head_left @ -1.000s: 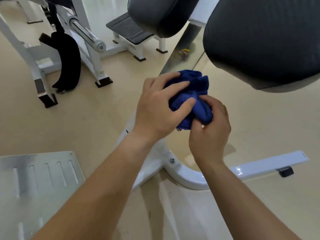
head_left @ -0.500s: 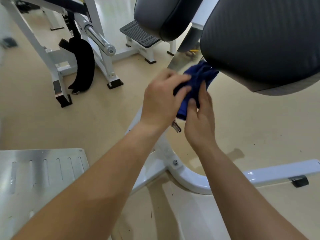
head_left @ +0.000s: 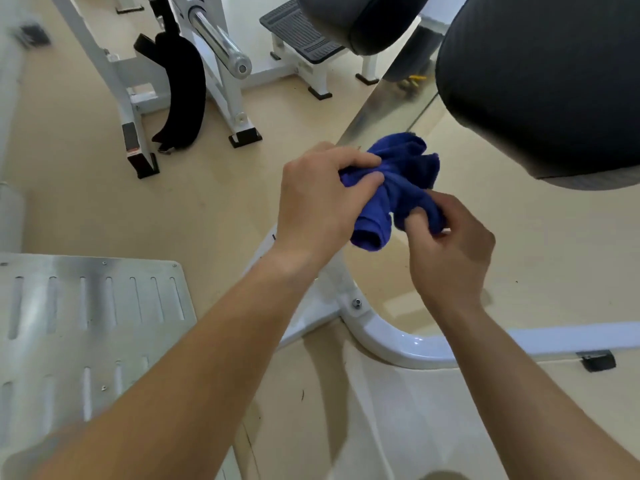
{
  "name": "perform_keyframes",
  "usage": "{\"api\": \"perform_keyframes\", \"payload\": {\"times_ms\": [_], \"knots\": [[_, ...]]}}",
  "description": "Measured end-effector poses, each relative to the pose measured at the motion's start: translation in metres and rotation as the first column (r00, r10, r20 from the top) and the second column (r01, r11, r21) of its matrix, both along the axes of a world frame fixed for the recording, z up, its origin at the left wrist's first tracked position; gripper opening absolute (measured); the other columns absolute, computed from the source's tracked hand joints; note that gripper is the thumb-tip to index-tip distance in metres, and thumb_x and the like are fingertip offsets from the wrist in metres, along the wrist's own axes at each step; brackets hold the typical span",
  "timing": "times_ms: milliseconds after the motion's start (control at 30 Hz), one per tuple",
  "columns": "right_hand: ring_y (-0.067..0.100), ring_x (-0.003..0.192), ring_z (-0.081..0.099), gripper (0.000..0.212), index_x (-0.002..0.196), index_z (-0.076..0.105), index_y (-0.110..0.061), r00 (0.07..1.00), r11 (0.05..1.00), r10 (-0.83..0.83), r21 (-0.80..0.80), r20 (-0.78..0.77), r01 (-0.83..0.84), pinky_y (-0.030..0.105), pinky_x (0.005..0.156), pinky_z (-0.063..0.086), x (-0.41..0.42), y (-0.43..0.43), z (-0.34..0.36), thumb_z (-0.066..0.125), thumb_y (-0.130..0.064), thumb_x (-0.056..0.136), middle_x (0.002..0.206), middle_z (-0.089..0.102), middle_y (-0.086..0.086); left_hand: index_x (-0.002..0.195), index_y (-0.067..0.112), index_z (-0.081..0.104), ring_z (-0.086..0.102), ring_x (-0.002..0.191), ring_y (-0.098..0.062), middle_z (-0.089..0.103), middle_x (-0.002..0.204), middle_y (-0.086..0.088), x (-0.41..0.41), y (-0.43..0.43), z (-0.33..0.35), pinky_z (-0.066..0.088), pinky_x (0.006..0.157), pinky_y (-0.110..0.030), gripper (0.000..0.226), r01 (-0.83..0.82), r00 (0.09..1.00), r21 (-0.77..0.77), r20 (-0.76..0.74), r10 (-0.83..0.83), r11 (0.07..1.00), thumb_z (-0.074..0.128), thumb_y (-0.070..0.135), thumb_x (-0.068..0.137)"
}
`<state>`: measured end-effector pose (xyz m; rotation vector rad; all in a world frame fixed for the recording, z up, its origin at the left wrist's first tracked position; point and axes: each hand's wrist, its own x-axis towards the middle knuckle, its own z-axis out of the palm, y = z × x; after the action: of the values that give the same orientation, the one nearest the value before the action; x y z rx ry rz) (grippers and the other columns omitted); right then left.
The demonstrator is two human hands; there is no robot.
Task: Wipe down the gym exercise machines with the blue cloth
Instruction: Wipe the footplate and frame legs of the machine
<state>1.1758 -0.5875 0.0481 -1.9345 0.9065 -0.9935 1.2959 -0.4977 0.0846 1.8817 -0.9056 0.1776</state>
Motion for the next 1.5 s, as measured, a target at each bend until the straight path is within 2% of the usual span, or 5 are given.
{"api": "perform_keyframes", "payload": {"times_ms": [467,633,900,1100,1500], "knots": [[0.012,0.057,0.051,0.049,0.061,0.051,-0.019,0.867,0.922,0.377,0.225,-0.325,-0.316,0.022,0.052,0.038,0.015,-0.005,-0.005,0.05,-0.053,0.096,0.056,0.055,-0.008,0.112,0.018,0.071,0.055,0.094,-0.007,0.058,0.106,0.003,-0.041,0.016,-0.058,0.048,0.084,-0.026,0.024,-0.212,0.977,0.039,0.004,0.212,0.976,0.068,0.025,0.089],[0.023,0.086,0.074,0.043,0.092,0.071,-0.013,0.922,0.533,0.383,0.8,0.062,-0.275,0.041,0.074,0.062,0.016,-0.009,-0.02,0.056,-0.053,0.095,0.088,0.076,0.005,0.096,0.016,0.078,0.058,0.088,-0.007,0.062,0.097,0.002,-0.026,0.003,-0.037,0.048,0.08,-0.02,0.014,-0.102,0.991,0.102,0.094,0.092,0.99,0.073,0.016,0.083],[0.006,0.066,0.059,0.027,0.087,0.064,-0.021,0.941,0.962,0.271,0.011,-0.204,-0.274,0.023,0.06,0.042,0.014,0.006,-0.012,0.061,-0.048,0.088,0.071,0.064,-0.009,0.094,0.02,0.073,0.059,0.078,0.005,0.068,0.085,0.016,-0.049,0.014,-0.065,0.044,0.074,-0.009,0.008,-0.379,0.889,0.024,-0.267,0.371,0.925,0.072,0.021,0.085],[0.021,0.079,0.073,0.035,0.087,0.073,-0.009,0.924,0.62,0.369,0.715,0.1,-0.324,0.043,0.075,0.062,0.01,-0.008,-0.018,0.064,-0.042,0.092,0.079,0.075,0.005,0.094,0.017,0.075,0.061,0.087,-0.004,0.068,0.094,0.006,-0.047,0.005,-0.04,0.046,0.081,-0.014,0.014,-0.215,0.976,0.068,0.046,0.212,0.974,0.069,0.011,0.083],[0.004,0.081,0.064,0.03,0.113,0.05,-0.035,0.91,0.869,0.414,0.309,-0.03,-0.385,0.018,0.067,0.05,-0.035,0.018,-0.029,0.066,-0.035,0.088,0.092,0.066,-0.011,0.091,0.017,0.067,0.055,0.081,0.001,0.063,0.088,0.011,-0.072,0.057,-0.064,0.04,0.075,-0.01,0.012,-0.244,0.956,0.162,-0.125,0.265,0.956,0.068,0.008,0.084]]}}
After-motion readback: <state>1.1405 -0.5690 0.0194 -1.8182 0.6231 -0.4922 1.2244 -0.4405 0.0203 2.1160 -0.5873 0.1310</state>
